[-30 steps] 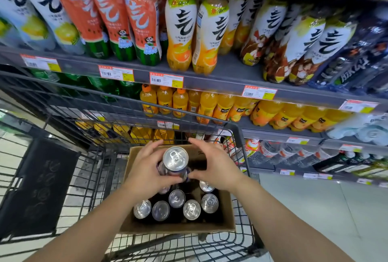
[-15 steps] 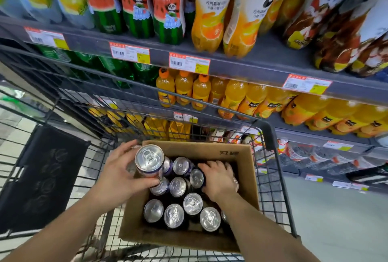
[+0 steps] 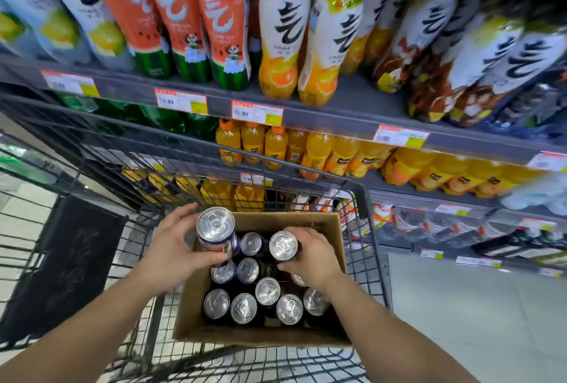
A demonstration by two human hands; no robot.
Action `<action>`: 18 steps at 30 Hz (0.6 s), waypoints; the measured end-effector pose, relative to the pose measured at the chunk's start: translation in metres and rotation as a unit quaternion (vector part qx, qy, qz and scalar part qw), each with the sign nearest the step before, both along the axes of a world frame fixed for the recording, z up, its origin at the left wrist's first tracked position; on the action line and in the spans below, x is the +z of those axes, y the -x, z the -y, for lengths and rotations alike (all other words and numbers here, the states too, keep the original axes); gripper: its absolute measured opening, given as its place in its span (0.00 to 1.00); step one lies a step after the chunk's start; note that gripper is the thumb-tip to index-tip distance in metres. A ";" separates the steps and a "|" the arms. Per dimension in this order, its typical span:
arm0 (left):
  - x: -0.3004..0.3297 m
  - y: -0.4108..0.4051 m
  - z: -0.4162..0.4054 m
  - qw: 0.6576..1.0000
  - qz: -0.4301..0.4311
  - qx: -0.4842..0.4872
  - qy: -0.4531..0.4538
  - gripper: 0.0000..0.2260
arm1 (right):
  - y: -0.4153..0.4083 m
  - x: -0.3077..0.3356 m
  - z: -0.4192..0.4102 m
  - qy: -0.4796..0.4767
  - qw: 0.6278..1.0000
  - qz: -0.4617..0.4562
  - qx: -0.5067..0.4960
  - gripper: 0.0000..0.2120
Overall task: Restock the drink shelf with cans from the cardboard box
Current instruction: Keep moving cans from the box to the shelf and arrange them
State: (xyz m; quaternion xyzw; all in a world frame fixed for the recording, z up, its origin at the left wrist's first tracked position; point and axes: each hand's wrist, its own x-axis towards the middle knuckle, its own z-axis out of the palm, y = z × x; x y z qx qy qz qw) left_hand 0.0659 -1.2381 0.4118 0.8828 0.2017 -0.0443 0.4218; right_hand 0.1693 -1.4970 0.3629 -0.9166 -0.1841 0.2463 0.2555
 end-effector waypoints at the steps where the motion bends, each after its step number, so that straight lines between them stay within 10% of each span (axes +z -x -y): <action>1: 0.008 0.000 0.000 1.000 -0.005 -0.005 0.003 0.44 | 0.002 0.013 0.000 -0.029 0.999 -0.008 -0.016 0.35; 18: 0.177 -0.084 0.100 0.982 0.087 -0.150 0.072 0.49 | 0.006 0.247 0.093 -0.248 0.956 -0.016 -0.157 0.25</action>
